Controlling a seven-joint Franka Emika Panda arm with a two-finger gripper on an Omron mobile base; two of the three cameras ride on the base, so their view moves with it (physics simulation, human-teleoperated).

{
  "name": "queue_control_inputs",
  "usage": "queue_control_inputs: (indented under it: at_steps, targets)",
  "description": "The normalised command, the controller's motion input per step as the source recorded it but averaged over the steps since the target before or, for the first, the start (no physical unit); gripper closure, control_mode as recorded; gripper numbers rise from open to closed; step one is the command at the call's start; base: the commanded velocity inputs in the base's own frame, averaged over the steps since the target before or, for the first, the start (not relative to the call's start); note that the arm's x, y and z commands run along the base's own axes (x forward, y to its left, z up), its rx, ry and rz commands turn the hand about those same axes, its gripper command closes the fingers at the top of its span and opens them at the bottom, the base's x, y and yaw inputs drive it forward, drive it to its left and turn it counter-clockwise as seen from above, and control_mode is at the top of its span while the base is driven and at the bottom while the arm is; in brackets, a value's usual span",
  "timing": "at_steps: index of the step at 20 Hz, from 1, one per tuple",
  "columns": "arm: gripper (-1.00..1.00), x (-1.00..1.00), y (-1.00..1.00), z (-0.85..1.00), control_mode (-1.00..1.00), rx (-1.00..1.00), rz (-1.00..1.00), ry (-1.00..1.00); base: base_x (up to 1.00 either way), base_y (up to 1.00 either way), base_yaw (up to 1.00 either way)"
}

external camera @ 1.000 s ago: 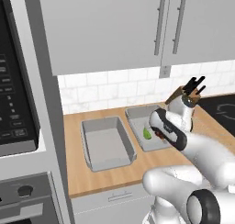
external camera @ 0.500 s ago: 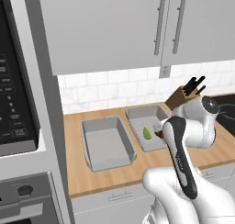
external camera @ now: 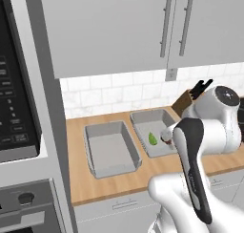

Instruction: Place one lemon wedge and one chicken drumstick in each tupperware on the nearby counter, to pack two identical lunches.

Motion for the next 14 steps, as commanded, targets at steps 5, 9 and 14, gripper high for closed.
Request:
queue_control_inputs:
  at_steps: [5,9,14]
  targets:
    - [-1.00,0.00,0.00,0.00,1.00,0.00,0.00,0.00,-1.00,0.01,0.00]
    - [-1.00,0.00,0.00,0.00,1.00,0.00,0.00,0.00,-1.00,0.00,0.00]
    - [-1.00,0.00,0.00,0.00,1.00,0.00,0.00,0.00,-1.00,0.09,0.00]
